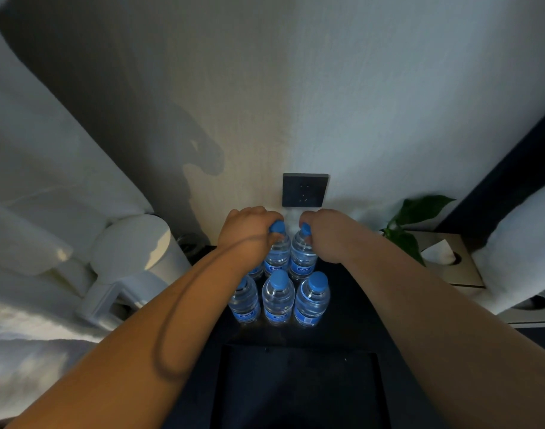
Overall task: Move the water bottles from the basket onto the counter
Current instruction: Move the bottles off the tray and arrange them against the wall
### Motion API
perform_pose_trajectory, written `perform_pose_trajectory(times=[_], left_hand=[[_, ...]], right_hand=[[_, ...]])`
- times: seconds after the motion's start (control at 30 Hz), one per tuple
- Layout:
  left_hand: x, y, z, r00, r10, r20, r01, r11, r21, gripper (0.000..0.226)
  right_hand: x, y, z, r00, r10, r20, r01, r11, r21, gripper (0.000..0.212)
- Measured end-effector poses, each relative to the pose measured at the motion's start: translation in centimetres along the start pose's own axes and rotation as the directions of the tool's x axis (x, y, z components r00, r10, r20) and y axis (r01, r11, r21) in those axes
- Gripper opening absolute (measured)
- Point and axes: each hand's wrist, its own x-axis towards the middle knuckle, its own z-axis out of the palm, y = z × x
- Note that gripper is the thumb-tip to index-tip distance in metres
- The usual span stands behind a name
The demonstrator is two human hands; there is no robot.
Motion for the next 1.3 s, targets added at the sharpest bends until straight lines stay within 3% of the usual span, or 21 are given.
perform_pose_trajectory(times=[0.57,0.67,0.8,0.93,1.1,1.3], left_hand=[[0.3,0.0,-0.2,0.999,0.032,0.011,-0.032,0.999,0.036,0.032],[0.2,-0.2,-0.7,0.999,0.03,0.022,-0.03,0.999,0.024,0.044],[-1.5,-1.2,-1.9,0.991,0.002,-0.137,-0.014,0.996,-0.084,0.058],[-4.9,-3.1,-2.2,0.954,-0.096,-0.284,0.038,0.978,-0.204,0.044],[-8.8,-3.7,-1.3,0.982,-0.143,-0.123,0.096,0.941,-0.325,0.019],[-11.2,-3.8,-2.0,0.993,-0.116,0.005,0.115,0.967,-0.226,0.027]], right_hand=[[0.1,-0.2,0.1,1.0,0.021,-0.004,-0.021,0.999,-0.025,0.026],[0.0,-0.2,0.0,1.0,0.025,0.017,-0.025,0.999,-0.027,0.03],[-0.5,-0.6,0.1,0.999,0.048,-0.012,-0.048,0.998,0.042,0.05],[-1.5,-1.7,0.5,0.99,0.081,-0.118,-0.074,0.995,0.062,0.05],[-3.6,-3.6,1.3,0.99,0.014,-0.139,-0.012,1.0,0.017,0.03],[-5.7,-5.7,2.6,0.981,-0.135,-0.137,0.131,0.991,-0.037,0.046]])
